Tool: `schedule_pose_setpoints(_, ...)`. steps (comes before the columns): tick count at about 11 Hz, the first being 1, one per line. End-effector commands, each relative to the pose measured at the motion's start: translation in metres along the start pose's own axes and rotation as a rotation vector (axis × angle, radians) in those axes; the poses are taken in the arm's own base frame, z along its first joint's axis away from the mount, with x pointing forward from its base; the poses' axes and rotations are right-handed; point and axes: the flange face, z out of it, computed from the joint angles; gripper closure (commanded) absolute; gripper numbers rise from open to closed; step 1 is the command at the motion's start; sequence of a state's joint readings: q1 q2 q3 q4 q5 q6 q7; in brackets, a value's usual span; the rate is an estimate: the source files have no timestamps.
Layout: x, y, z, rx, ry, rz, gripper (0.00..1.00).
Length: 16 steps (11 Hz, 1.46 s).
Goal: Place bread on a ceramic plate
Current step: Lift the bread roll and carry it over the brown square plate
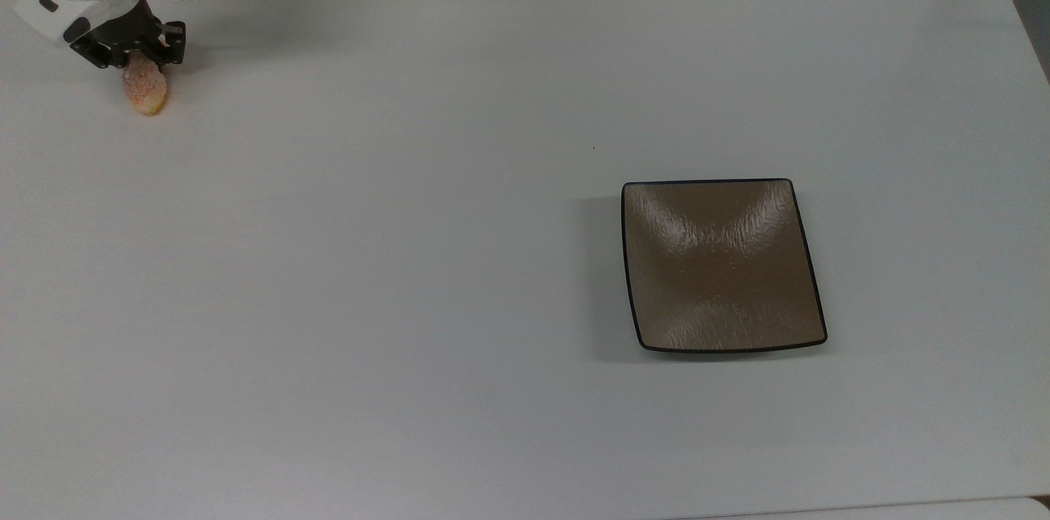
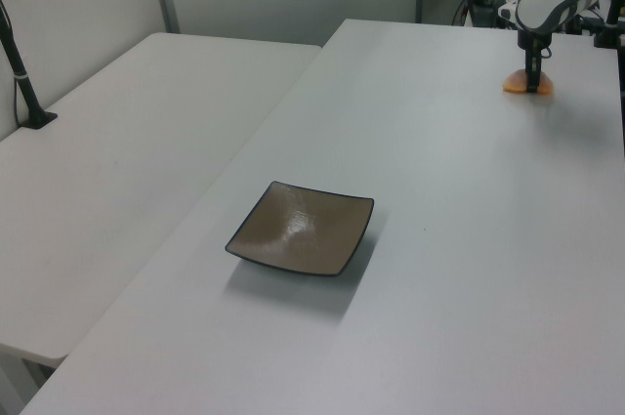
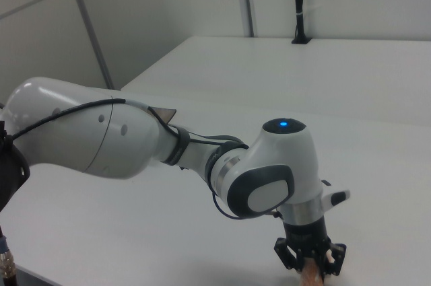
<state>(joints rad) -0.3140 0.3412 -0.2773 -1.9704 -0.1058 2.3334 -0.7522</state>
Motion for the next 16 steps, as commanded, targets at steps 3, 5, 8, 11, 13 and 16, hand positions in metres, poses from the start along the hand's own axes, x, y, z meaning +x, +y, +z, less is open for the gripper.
schedule_pose_setpoints(3,0.002,-0.012,-0.064,-0.005,0.021,-0.027,0.75)
schedule_pose_setpoints(5,0.020,-0.024,-0.117,0.010,0.024,-0.036,0.75)
schedule_pose_setpoints(8,0.061,-0.071,-0.200,0.049,0.019,-0.062,0.73)
schedule_pose_setpoints(11,0.110,-0.150,-0.269,0.100,0.076,-0.111,0.73)
schedule_pose_setpoints(13,0.142,-0.218,-0.300,0.106,0.113,-0.156,0.73)
schedule_pose_setpoints(16,0.183,-0.325,-0.310,0.104,0.126,-0.168,0.73)
